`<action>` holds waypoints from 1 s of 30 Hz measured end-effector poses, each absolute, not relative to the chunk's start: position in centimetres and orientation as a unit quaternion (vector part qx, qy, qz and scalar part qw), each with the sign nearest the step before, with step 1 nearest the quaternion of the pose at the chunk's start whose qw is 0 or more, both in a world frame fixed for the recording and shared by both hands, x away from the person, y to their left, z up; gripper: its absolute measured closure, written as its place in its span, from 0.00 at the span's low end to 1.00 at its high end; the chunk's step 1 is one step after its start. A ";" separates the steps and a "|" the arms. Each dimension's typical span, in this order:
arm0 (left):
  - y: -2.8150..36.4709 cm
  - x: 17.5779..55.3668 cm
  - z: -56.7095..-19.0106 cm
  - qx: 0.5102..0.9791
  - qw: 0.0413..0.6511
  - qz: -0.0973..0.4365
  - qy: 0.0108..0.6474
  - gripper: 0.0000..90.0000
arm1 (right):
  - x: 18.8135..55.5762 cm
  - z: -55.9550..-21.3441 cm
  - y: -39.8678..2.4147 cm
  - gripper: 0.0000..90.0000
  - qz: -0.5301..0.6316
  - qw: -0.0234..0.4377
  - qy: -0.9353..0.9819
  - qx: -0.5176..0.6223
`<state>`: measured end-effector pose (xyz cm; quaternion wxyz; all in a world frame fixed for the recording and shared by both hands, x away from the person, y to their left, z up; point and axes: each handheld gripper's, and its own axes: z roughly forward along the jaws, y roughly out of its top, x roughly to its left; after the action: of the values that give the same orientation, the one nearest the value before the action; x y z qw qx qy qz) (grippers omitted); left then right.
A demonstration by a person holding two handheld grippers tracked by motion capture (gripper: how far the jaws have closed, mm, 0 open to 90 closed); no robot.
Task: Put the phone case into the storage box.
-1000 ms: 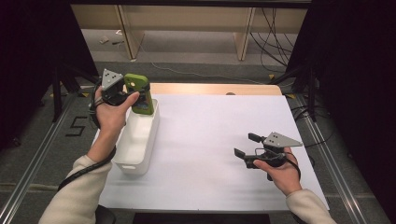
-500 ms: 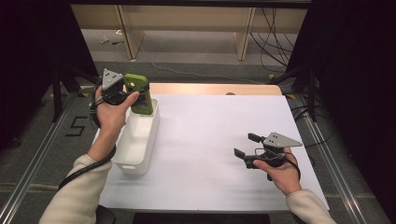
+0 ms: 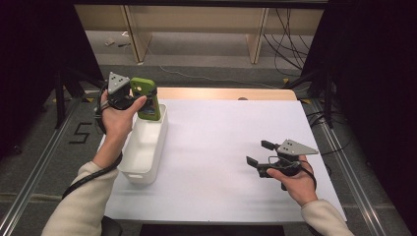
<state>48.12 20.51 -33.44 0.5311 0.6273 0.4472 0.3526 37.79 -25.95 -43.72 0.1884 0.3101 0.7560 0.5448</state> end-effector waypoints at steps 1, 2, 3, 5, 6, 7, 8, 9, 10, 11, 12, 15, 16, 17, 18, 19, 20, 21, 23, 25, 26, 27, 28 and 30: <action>20.5 48.2 -33.5 0.628 0.530 0.353 0.447 0.19 | 37.8 -43.7 -26.0 0.18 0.545 0.189 0.756 0.310; 20.5 48.2 -33.5 0.628 0.530 0.354 0.447 0.19 | 37.8 -43.7 -25.9 0.18 0.545 0.188 0.756 0.310; 20.5 48.2 -33.5 0.628 0.529 0.354 0.447 0.19 | 37.8 -43.7 -25.9 0.18 0.545 0.188 0.756 0.310; 20.5 48.3 -33.6 0.628 0.528 0.354 0.449 0.19 | 37.8 -43.7 -25.9 0.18 0.545 0.188 0.756 0.310; 20.5 48.3 -33.7 0.629 0.527 0.354 0.449 0.19 | 37.8 -43.7 -25.9 0.18 0.545 0.188 0.756 0.310; 20.5 48.3 -33.7 0.628 0.527 0.353 0.449 0.19 | 37.8 -43.7 -25.9 0.18 0.545 0.188 0.756 0.309; 20.5 48.3 -33.7 0.629 0.528 0.353 0.449 0.19 | 37.8 -43.7 -25.9 0.18 0.544 0.188 0.757 0.310; 20.5 48.3 -33.7 0.629 0.528 0.353 0.448 0.19 | 37.8 -43.8 -25.9 0.18 0.544 0.188 0.757 0.310; 20.5 48.3 -33.7 0.629 0.528 0.353 0.448 0.19 | 37.8 -43.8 -25.9 0.18 0.543 0.187 0.758 0.310; 20.5 48.4 -33.7 0.629 0.527 0.354 0.448 0.19 | 37.8 -43.8 -25.9 0.18 0.543 0.187 0.758 0.310; 20.5 48.4 -33.7 0.630 0.527 0.354 0.448 0.19 | 37.8 -43.8 -25.8 0.18 0.542 0.186 0.759 0.309; 20.6 48.5 -33.8 0.630 0.525 0.354 0.449 0.19 | 37.8 -43.8 -25.8 0.18 0.543 0.186 0.759 0.308; 20.6 48.5 -33.9 0.630 0.525 0.353 0.450 0.19 | 37.8 -43.8 -25.8 0.18 0.543 0.186 0.758 0.309; 20.6 48.6 -33.9 0.630 0.525 0.353 0.451 0.19 | 37.9 -43.8 -25.8 0.18 0.544 0.187 0.758 0.309; 20.6 48.6 -34.0 0.631 0.524 0.353 0.450 0.19 | 37.8 -43.8 -25.8 0.18 0.544 0.187 0.758 0.309; 20.6 48.6 -34.0 0.631 0.524 0.353 0.450 0.19 | 37.8 -43.8 -25.8 0.18 0.543 0.186 0.758 0.310; 20.6 48.6 -34.0 0.630 0.525 0.354 0.451 0.19 | 37.8 -43.8 -25.8 0.18 0.544 0.186 0.758 0.309; 20.6 48.6 -33.9 0.629 0.525 0.354 0.451 0.19 | 37.8 -43.8 -25.9 0.18 0.542 0.187 0.759 0.309; 20.7 48.6 -33.8 0.629 0.525 0.355 0.450 0.19 | 37.8 -43.8 -25.8 0.18 0.544 0.186 0.758 0.308; 20.7 48.6 -33.8 0.628 0.525 0.355 0.451 0.19 | 37.8 -43.8 -25.8 0.18 0.544 0.187 0.758 0.308; 20.7 48.7 -33.7 0.628 0.525 0.356 0.451 0.19 | 37.8 -43.8 -25.8 0.18 0.544 0.187 0.757 0.309; 20.7 48.7 -33.8 0.628 0.525 0.356 0.451 0.19 | 37.8 -43.8 -25.9 0.18 0.544 0.187 0.757 0.309; 20.7 48.7 -33.8 0.628 0.525 0.355 0.452 0.19 | 37.8 -43.8 -25.9 0.18 0.544 0.187 0.758 0.309; 20.7 48.9 -33.8 0.628 0.525 0.355 0.452 0.19 | 37.8 -43.8 -25.9 0.18 0.544 0.187 0.757 0.310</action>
<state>48.87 20.72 -33.78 0.5249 0.6278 0.4521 0.3549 37.81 -25.86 -43.79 0.1870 0.3102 0.7566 0.5444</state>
